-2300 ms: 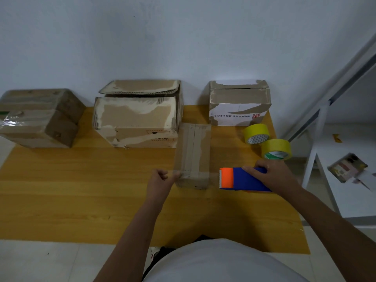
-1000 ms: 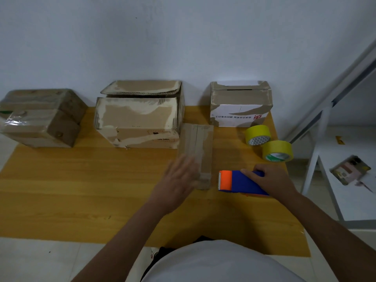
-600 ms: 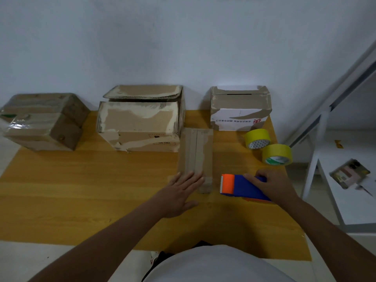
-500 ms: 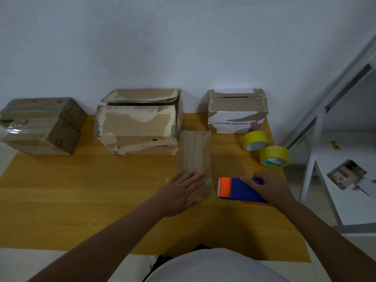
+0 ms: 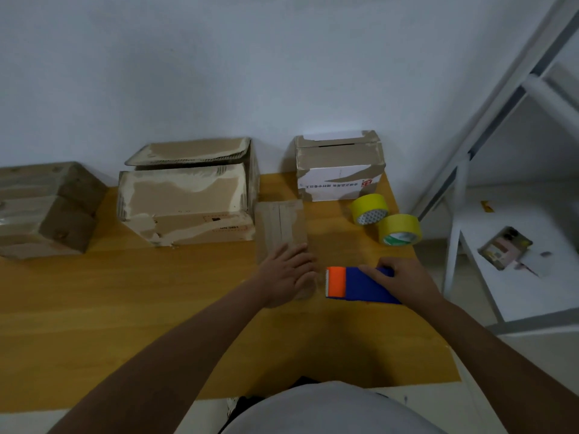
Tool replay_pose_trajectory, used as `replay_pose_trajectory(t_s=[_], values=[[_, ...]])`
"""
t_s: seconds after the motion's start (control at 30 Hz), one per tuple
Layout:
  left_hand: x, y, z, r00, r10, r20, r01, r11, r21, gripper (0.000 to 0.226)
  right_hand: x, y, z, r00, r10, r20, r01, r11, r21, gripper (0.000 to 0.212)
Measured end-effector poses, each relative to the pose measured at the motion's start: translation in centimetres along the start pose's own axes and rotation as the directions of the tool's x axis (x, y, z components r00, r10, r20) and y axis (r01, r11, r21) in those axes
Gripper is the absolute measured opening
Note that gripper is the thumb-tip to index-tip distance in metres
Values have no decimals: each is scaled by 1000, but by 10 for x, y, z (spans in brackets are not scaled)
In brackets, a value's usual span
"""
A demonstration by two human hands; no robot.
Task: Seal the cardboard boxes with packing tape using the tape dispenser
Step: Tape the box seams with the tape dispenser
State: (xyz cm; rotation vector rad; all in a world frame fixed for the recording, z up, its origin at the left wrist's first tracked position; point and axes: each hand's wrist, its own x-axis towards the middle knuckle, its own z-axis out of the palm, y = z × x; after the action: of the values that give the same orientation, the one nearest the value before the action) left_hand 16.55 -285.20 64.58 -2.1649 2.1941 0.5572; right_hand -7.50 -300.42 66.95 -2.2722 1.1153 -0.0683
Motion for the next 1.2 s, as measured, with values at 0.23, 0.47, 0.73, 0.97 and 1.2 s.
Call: replay_pose_trajectory(t_s=[0.23, 0.47, 0.73, 0.97, 1.2], values=[[-2, -10, 13, 997, 32, -64, -33, 999, -9, 53, -4, 0, -4, 1000, -28, 11, 27, 999, 34, 62], [-1, -8, 14, 998, 36, -59, -36, 999, 13, 54, -3, 11, -12, 999, -38, -9, 38, 999, 24, 60], [-1, -11, 14, 997, 50, -59, -48, 998, 36, 53, -16, 39, -9, 994, 4, -111, -11, 998, -63, 63], [0, -13, 23, 991, 69, -113, -65, 997, 38, 52, 0, 21, 19, 986, 81, -144, -106, 978, -178, 50], [-1, -12, 25, 991, 66, -117, -58, 996, 67, 52, 19, 11, 39, 933, 322, -160, -339, 936, -98, 53]])
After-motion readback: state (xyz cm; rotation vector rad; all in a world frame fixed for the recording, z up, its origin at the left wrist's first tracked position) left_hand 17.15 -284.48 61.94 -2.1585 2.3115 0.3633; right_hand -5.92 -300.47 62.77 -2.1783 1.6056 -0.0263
